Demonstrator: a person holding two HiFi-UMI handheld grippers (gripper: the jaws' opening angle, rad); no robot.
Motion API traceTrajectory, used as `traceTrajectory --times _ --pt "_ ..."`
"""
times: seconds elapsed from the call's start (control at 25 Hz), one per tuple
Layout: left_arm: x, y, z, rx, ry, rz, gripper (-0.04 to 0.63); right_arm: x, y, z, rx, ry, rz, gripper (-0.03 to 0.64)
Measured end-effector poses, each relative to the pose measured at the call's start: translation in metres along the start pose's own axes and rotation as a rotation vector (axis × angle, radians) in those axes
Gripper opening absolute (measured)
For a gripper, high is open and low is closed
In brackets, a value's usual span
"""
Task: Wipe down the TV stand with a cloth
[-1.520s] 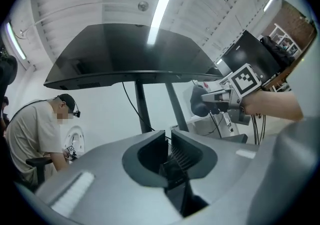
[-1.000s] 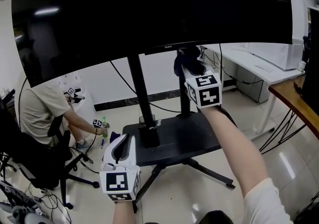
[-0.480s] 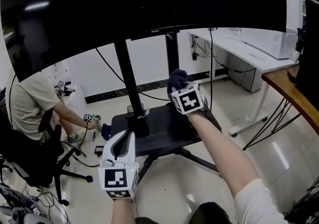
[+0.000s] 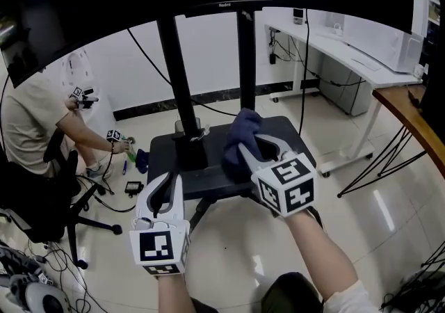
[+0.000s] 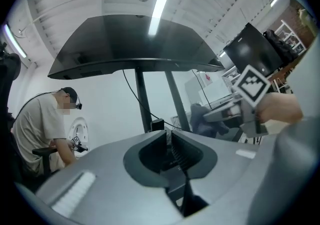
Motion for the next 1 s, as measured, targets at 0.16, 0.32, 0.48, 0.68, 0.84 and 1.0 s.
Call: traceTrajectory --times 0.16,0.32,0.48,0.68,0.84,1.0 --pt "0.017 0.018 -0.024 -0.053 0.146 0.015 0.118 0.008 0.089 -0.035 -0.117 -0.160 0.022 0.097" --pt "0.036 0.042 -0.036 -0.094 0.209 0.032 0.118 0.010 0.137 -0.007 -0.156 -0.209 -0.018 0.097" --pt "0.030 0.073 -0.052 -0.133 0.198 0.076 0.118 0.001 0.169 0.040 -0.185 -0.092 0.033 0.097" --pt "0.044 0.097 -0.062 -0.155 0.184 0.076 0.118 0.006 0.175 0.140 -0.134 0.013 0.119 0.094" --pt "0.054 0.106 -0.057 -0.160 0.190 0.053 0.118 -0.023 0.152 0.211 0.074 0.077 0.111 0.093" --pt "0.052 0.110 -0.054 -0.154 0.177 0.039 0.118 0.013 0.130 0.252 0.213 0.329 0.129 0.091"
Point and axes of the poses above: the fingertips, and each gripper's own axes: z forward along the fingers, y to its left, x out of its underside, the point moved 7 cm from there along -z, backward along the fingers, and after that the axes turned 1 degree about y, right-handed, at the moved point
